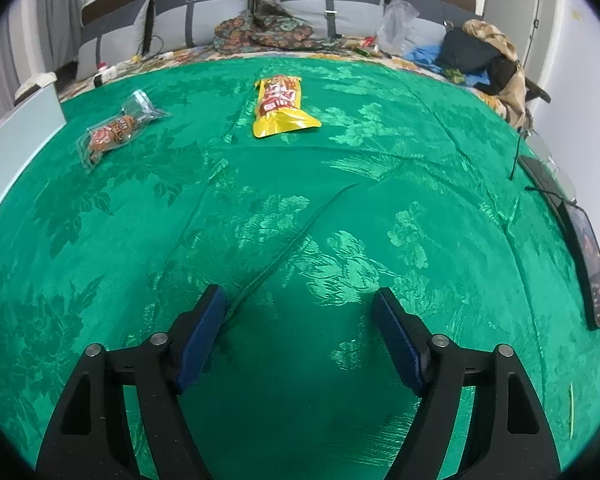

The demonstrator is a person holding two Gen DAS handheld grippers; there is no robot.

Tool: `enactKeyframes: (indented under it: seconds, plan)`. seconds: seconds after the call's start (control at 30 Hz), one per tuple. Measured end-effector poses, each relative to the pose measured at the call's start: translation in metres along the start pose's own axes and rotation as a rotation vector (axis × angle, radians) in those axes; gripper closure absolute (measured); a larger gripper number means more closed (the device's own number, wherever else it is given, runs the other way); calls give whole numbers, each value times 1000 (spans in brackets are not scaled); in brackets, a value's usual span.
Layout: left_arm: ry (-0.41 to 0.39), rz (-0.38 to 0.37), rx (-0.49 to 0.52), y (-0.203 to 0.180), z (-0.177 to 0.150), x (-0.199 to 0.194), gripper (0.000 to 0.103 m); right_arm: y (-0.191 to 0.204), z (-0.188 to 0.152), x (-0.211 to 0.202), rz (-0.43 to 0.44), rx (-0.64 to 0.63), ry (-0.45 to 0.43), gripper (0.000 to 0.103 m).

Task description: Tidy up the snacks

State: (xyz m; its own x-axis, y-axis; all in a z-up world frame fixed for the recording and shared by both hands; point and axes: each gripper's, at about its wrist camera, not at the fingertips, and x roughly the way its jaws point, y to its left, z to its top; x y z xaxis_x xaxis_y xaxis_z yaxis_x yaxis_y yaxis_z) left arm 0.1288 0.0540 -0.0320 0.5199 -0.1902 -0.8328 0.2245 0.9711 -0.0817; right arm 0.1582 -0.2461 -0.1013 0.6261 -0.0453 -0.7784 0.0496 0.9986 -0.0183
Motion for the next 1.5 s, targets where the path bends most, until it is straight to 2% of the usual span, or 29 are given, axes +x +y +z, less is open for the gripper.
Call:
enactKeyframes:
  seconds: [0.27, 0.4, 0.53, 0.67, 0.83, 0.97, 1.0, 1.03, 1.07, 1.1, 1.23, 1.33, 1.5]
  plan:
    - [48, -1, 21, -4, -5, 23, 2, -4, -1, 2, 6, 26, 11, 18]
    - [80, -12, 105, -11, 10, 39, 2, -5, -1, 1, 5, 33, 14, 16]
    - [71, -19, 210, -20, 57, 53, 2, -5, -1, 1, 5, 32, 14, 16]
    - [73, -29, 275, -33, 118, 87, 2, -5, -1, 1, 5, 32, 14, 16]
    - [143, -52, 284, -50, 167, 141, 2, -5, -1, 1, 6, 32, 14, 16]
    - [203, -18, 260, -53, 187, 184, 2, -5, -1, 1, 6, 32, 13, 16]
    - [218, -16, 239, -49, 189, 193, 7, -5, -1, 1, 6, 33, 13, 16]
    - [218, -14, 212, -45, 190, 197, 20, -5, -1, 1, 6, 33, 13, 16]
    - [189, -16, 181, -40, 190, 195, 41, -5, -1, 1, 5, 33, 13, 16]
    - [168, -14, 159, -37, 190, 193, 53, -5, -1, 1, 5, 33, 13, 16]
    - [152, -48, 60, -15, 174, 174, 58, -5, -1, 1, 7, 35, 13, 15]
    - [134, -46, -19, 6, 142, 144, 59, -5, -2, 2, 8, 36, 13, 15]
    - [116, -20, -72, 25, 86, 105, 58, -5, -2, 2, 8, 37, 12, 15]
